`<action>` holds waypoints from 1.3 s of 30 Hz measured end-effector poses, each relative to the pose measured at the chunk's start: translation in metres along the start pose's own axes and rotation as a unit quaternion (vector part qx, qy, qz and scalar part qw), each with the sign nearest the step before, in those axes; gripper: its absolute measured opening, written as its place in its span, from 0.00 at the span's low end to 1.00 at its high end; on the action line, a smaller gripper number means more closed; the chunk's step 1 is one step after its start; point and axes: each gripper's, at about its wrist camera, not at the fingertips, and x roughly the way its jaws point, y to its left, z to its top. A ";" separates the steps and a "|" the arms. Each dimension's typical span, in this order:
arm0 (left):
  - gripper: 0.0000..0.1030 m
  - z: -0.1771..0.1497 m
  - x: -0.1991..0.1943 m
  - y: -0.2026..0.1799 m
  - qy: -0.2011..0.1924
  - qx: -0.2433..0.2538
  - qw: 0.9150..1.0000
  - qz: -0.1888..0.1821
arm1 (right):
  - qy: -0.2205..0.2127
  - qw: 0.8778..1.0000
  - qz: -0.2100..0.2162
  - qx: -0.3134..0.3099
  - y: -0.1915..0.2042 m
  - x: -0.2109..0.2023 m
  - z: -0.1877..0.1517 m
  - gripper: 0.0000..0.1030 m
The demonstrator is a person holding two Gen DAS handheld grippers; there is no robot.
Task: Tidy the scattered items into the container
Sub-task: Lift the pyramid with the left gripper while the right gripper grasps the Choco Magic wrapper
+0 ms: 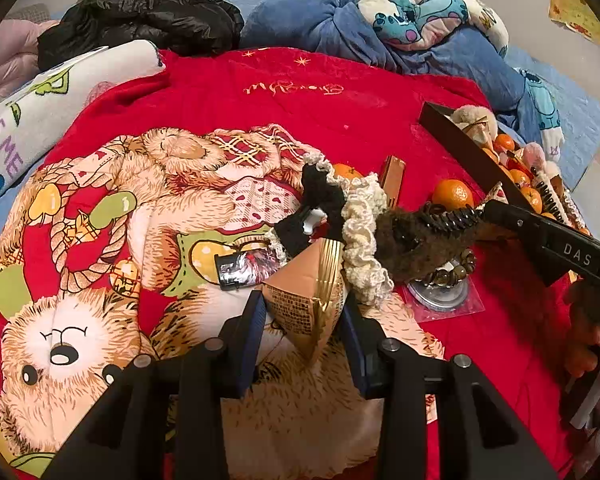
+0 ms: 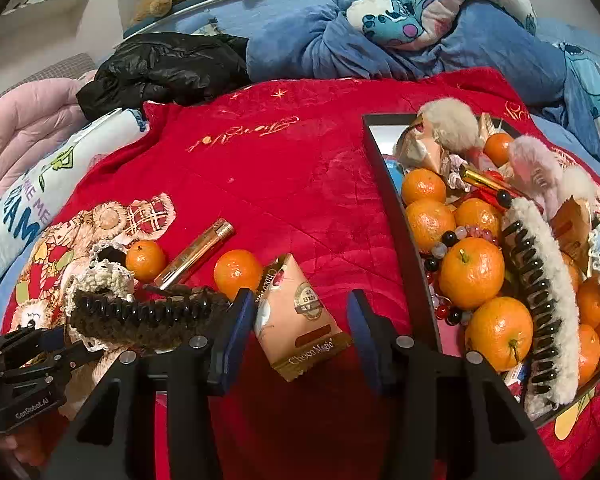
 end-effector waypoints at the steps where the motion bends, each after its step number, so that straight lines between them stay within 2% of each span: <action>1: 0.37 0.000 0.000 0.000 -0.002 -0.001 1.000 -0.001 | 0.002 1.000 -0.002 -0.005 0.002 -0.001 0.000 0.44; 7: 0.37 0.000 0.000 -0.001 -0.007 0.000 1.000 0.000 | -0.006 1.000 0.012 -0.025 0.009 -0.003 -0.002 0.42; 11: 0.37 0.001 0.003 -0.001 0.001 0.000 1.000 -0.002 | 0.005 1.000 0.001 -0.005 0.002 0.010 0.000 0.34; 16: 0.37 0.000 0.003 -0.006 0.006 0.017 1.000 0.012 | 0.015 1.000 -0.018 -0.017 0.008 0.019 0.001 0.35; 22: 0.37 0.000 0.002 -0.001 0.004 0.009 1.000 0.002 | 0.023 0.999 -0.020 -0.016 0.006 0.023 0.001 0.35; 27: 0.38 -0.001 0.003 -0.010 0.004 0.032 0.999 0.025 | 0.015 1.000 -0.016 -0.011 0.006 0.022 -0.001 0.34; 34: 0.32 -0.004 -0.003 -0.004 -0.005 0.014 1.000 0.009 | 0.002 1.000 -0.018 0.006 0.003 0.015 -0.001 0.30; 39: 0.31 -0.009 -0.010 -0.001 -0.013 0.010 1.000 0.002 | -0.008 1.000 -0.023 0.015 0.001 0.006 0.000 0.30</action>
